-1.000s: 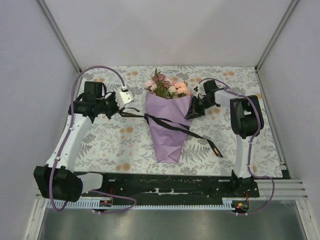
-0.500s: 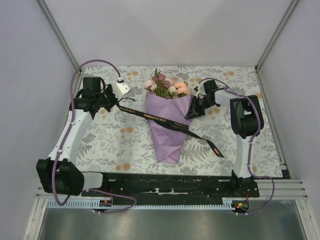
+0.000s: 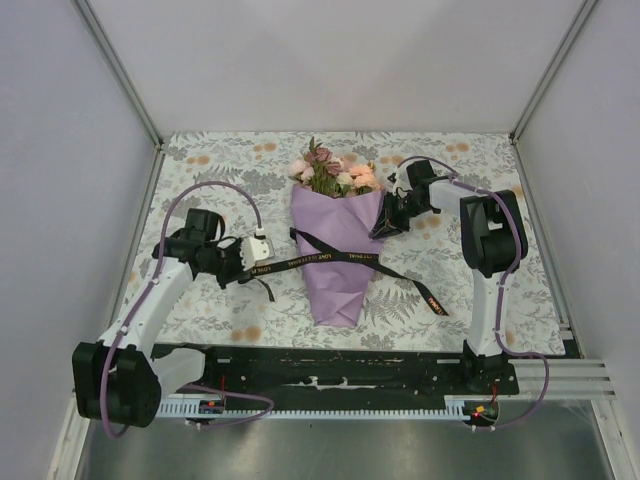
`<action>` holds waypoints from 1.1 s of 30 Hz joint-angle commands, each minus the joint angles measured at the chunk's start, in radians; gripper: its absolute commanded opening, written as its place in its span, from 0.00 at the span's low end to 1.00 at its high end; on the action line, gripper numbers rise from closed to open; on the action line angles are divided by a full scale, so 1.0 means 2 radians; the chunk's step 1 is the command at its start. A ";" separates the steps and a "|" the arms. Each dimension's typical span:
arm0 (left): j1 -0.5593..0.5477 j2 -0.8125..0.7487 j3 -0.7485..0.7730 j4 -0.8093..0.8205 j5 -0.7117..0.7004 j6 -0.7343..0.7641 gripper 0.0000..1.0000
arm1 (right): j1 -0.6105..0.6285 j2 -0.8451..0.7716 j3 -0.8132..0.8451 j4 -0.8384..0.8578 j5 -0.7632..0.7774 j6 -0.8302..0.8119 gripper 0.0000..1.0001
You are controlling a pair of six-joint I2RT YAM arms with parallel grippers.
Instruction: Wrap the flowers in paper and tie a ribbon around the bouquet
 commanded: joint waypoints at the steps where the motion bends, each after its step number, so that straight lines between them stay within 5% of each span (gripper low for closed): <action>1: -0.029 -0.002 0.022 0.054 0.050 -0.047 0.02 | 0.002 0.005 0.000 -0.006 0.028 -0.014 0.19; 6: -0.053 -0.019 0.029 0.169 0.080 -0.153 0.02 | 0.003 0.005 0.001 -0.006 0.028 -0.015 0.20; 19: -0.129 0.122 0.010 0.336 0.006 -0.341 0.02 | 0.002 0.007 -0.003 -0.006 0.027 -0.016 0.20; 33: -0.180 0.272 0.121 0.321 -0.089 -0.419 0.02 | 0.003 0.005 -0.007 -0.004 0.024 -0.021 0.20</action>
